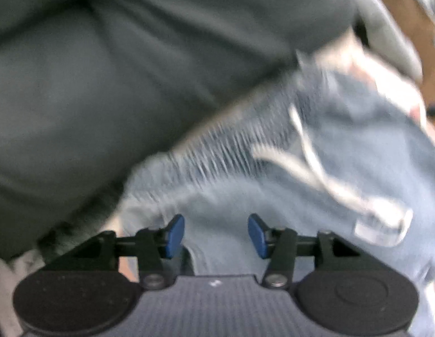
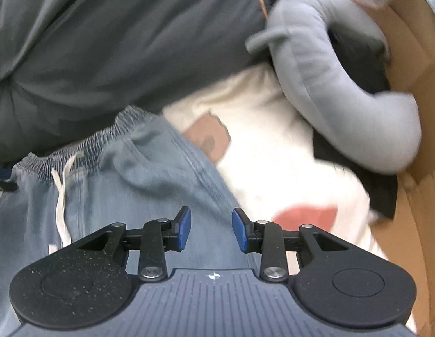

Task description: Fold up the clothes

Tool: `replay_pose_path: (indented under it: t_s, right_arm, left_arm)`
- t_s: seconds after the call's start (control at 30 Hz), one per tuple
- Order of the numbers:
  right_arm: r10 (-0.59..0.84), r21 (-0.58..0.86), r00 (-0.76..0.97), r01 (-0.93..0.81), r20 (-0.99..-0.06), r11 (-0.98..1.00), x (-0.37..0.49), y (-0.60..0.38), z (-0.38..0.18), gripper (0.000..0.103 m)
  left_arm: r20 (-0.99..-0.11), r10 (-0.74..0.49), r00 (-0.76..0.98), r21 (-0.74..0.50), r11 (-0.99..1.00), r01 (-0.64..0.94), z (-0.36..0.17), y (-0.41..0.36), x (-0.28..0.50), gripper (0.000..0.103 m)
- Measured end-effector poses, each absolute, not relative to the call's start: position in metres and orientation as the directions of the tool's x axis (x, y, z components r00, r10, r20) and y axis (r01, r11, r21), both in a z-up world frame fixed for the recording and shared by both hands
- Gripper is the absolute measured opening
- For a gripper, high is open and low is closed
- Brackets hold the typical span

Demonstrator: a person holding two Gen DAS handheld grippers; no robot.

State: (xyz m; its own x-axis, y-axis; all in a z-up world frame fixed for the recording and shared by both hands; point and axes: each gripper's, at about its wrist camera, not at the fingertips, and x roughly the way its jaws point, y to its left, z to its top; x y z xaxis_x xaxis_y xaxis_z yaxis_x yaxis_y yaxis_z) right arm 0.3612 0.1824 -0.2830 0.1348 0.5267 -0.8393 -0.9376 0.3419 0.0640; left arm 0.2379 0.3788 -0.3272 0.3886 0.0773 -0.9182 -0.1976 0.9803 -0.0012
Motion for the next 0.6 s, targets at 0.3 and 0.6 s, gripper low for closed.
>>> replay_pose_path:
  t_s: [0.3, 0.6]
  right_arm:
    - [0.544, 0.135, 0.136, -0.893, -0.828, 0.428, 0.361, 0.101, -0.285, 0.046]
    - [0.557, 0.139, 0.223, -0.834, -0.8, 0.534, 0.364, 0.012, -0.242, 0.052]
  left_arm:
    - [-0.959, 0.199, 0.204, 0.183, 0.979, -0.095, -0.359, 0.381, 0.228, 0.043]
    - [-0.951, 0.252, 0.182, 0.233, 0.965, -0.118, -0.31, 0.386, 0.239, 0.026]
